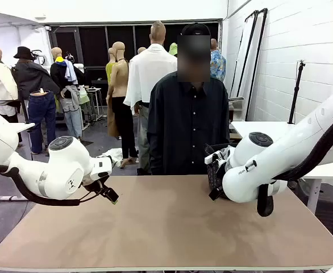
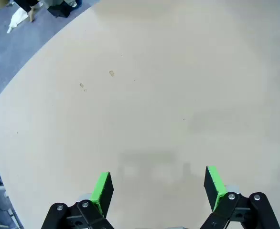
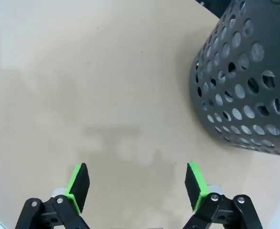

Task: Fold the training pants.
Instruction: Grab both ends of the Training pants handed by a person.

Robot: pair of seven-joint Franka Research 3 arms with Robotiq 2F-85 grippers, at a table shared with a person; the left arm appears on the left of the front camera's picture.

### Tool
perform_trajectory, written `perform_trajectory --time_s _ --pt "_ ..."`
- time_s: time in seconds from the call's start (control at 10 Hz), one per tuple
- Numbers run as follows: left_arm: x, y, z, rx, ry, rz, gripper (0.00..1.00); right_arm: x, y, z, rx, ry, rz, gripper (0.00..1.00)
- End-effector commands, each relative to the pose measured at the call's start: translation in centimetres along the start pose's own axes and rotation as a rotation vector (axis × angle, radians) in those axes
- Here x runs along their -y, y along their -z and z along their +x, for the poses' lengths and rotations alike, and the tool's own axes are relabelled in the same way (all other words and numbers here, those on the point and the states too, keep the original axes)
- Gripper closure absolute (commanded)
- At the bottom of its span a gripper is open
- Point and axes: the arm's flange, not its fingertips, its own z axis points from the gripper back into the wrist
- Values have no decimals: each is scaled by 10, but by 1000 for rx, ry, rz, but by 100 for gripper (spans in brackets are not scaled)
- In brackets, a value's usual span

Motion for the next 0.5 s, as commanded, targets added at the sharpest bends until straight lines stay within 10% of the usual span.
perform_trajectory --time_s 0.0,0.4 --pt "0 0 0 0 0 0 0 0 0 0 0 0 0 0" --pt "0 0 0 0 0 0 0 0 0 0 0 0 0 0"
